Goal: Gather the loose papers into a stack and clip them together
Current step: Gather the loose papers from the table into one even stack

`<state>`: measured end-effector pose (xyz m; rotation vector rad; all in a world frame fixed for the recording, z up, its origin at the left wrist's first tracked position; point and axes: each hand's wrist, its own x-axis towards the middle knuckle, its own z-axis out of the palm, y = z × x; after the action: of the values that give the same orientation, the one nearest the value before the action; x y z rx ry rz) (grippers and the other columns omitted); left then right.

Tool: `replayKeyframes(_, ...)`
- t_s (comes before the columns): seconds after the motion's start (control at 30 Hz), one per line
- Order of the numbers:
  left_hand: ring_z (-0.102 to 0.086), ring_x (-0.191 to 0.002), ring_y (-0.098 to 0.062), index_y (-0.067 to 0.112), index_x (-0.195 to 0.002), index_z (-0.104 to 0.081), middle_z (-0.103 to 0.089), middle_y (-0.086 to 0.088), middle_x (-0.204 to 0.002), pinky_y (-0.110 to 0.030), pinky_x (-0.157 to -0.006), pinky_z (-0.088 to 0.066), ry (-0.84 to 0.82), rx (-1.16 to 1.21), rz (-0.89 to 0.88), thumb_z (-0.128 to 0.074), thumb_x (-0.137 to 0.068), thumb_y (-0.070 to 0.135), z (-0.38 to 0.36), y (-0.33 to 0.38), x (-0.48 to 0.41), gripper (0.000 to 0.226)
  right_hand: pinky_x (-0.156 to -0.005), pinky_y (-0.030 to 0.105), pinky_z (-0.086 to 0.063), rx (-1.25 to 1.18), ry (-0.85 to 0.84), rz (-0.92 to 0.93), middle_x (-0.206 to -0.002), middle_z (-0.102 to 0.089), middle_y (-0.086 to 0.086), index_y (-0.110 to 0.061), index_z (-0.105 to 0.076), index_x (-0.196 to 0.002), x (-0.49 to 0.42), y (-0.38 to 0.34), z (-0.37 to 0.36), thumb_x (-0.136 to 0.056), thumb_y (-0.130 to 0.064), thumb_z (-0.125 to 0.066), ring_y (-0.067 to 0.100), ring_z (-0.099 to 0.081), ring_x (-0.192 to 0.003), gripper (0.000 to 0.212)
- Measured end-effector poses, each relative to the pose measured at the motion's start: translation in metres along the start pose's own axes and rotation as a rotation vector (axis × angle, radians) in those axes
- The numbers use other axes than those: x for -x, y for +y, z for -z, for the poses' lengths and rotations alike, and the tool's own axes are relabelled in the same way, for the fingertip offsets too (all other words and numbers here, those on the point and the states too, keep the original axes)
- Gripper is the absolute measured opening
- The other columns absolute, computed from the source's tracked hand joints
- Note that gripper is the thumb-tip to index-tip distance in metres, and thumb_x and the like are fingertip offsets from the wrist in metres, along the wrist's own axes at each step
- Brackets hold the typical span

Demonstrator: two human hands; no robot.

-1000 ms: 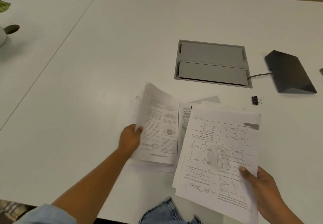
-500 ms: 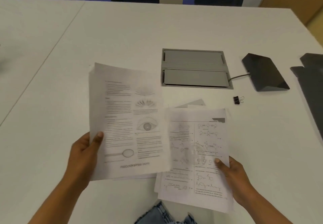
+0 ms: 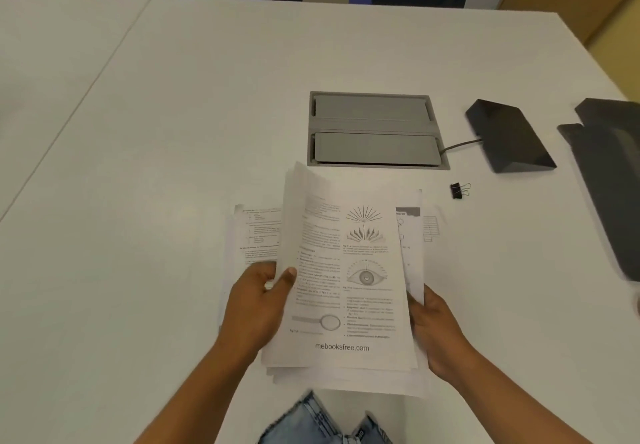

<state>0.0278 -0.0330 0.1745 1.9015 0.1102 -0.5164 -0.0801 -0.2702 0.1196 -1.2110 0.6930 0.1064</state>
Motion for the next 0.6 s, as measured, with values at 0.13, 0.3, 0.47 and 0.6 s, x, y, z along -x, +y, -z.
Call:
replayKeyframes(0.13, -0.068, -0.111, -0.019, 0.030, -0.133, -0.060, -0.069, 0.009, -0.127, -0.048, -0.097, -0.055, -0.066, 0.091, 0.037, -0.067, -0.093, 0.029, 0.002, -0.003, -0.008, 0.041, -0.092, 0.044, -0.058, 0.009, -0.060, -0.013, -0.125, -0.072, 0.012, -0.026, -0.068, -0.125, 0.003, -0.003, 0.002, -0.097, -0.039, -0.054, 0.028, -0.070, -0.112, 0.034)
replayKeyframes(0.3, -0.074, -0.103, -0.026, 0.020, -0.117, -0.071, -0.078, 0.001, -0.111, -0.050, -0.093, -0.057, -0.195, 0.306, 0.183, -0.067, -0.092, 0.010, -0.003, -0.007, -0.015, 0.027, -0.108, 0.030, -0.039, 0.086, 0.016, -0.088, -0.132, -0.062, -0.009, -0.026, -0.049, -0.142, 0.000, -0.009, 0.004, -0.089, -0.067, -0.039, 0.012, -0.054, -0.127, 0.067)
replayKeyframes(0.47, -0.076, -0.095, -0.025, 0.017, -0.111, -0.074, -0.079, -0.003, -0.106, -0.042, -0.079, -0.063, -0.153, 0.413, 0.095, -0.064, -0.092, 0.001, -0.011, -0.002, -0.020, 0.027, -0.091, 0.037, -0.058, 0.096, -0.077, 0.122, -0.123, -0.073, 0.005, -0.018, -0.066, -0.127, -0.008, -0.029, -0.003, -0.089, -0.029, -0.064, 0.024, -0.070, -0.113, 0.039)
replayKeyframes(0.6, -0.076, -0.090, -0.015, 0.026, -0.103, -0.075, -0.080, 0.007, -0.100, -0.028, -0.070, -0.063, -0.092, 0.360, -0.106, -0.070, -0.088, 0.001, -0.017, 0.004, -0.029, 0.030, -0.085, 0.029, -0.058, 0.150, -0.047, 0.227, -0.119, -0.075, 0.000, -0.019, -0.067, -0.124, -0.016, -0.053, -0.007, -0.092, -0.023, -0.064, 0.017, -0.070, -0.110, 0.033)
